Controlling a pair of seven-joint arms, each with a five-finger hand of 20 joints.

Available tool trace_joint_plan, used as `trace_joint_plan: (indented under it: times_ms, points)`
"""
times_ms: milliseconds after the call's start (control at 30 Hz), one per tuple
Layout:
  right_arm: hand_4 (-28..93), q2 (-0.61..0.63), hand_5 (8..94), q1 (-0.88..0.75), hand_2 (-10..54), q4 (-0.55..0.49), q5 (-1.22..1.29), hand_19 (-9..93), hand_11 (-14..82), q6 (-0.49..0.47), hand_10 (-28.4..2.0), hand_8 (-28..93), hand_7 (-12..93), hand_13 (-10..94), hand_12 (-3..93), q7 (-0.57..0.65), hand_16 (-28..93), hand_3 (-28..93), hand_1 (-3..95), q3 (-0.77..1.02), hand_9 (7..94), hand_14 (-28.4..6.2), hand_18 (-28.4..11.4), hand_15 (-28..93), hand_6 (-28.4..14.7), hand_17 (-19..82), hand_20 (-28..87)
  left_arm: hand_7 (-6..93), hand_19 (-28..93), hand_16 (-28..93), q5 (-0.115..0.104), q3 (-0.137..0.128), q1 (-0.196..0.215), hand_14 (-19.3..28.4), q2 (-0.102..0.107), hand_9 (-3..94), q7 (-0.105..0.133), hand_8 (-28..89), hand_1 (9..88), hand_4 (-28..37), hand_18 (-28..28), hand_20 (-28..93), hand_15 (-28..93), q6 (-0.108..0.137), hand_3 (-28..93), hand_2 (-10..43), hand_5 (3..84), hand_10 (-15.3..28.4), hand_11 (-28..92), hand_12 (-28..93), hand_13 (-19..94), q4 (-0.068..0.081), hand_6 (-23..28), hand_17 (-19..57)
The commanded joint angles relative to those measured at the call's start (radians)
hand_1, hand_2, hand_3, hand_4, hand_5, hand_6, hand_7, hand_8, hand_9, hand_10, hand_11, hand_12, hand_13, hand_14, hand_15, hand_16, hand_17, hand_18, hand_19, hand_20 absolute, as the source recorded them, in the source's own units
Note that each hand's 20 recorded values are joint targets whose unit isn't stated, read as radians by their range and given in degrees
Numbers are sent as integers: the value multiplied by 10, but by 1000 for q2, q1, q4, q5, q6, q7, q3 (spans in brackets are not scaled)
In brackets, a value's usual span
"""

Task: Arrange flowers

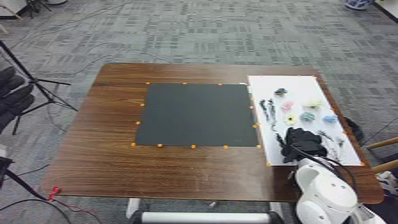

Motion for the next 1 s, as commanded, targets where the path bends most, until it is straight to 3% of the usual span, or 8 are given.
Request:
trace_joint_plan:
  times_ms: [33,233,467,667,867,1000]
  points:
    - [-281,-9,778,-46,-95,14,74,782,334,25,-128,197,409,606,567,-3,462,668,589,-8,779,-189,-281,741,-10,293,368,58,216,-19,-65,-4,34,146,-24,323,37,-56,273,-264,119,102,208,26,688,118,388,145,103,125,228,-7,93,-18]
    - [-268,-7,789,-48,-95,-33,86,787,324,128,-126,207,394,616,570,25,462,689,580,6,792,-189,-283,739,-9,301,370,59,213,-20,-133,2,66,142,-53,324,77,-57,271,-264,117,101,207,18,692,117,389,145,104,125,224,-10,93,-19]
    - [-244,-12,799,16,-95,-63,327,796,317,282,-123,216,380,635,558,25,455,698,571,12,805,-189,-283,736,-12,318,372,57,204,-19,-131,0,60,138,-42,321,72,-58,266,-273,114,101,196,11,690,121,387,142,98,123,221,4,90,-19]
    - [-229,-47,802,138,-95,-25,366,799,312,336,-123,223,377,641,555,12,448,707,564,-72,810,-188,-284,734,-14,322,371,56,202,-16,-134,19,32,138,-13,321,57,-57,256,-281,114,103,194,2,689,129,386,142,97,124,221,33,89,-18]
    - [-221,-94,802,296,-95,39,395,805,314,372,-122,224,379,643,556,-6,447,709,560,-182,813,-190,-284,736,-13,327,372,53,201,-16,-128,40,-13,137,33,318,39,-58,235,-282,115,103,190,-16,679,143,383,141,92,123,221,66,87,-19]
    - [-216,-136,802,429,-95,98,423,808,317,402,-119,223,382,648,557,-14,447,711,557,-268,814,-189,-284,739,-13,328,373,51,200,-15,-141,69,-54,137,60,317,50,-57,222,-282,114,104,187,-5,672,152,380,138,88,123,220,82,86,-19]
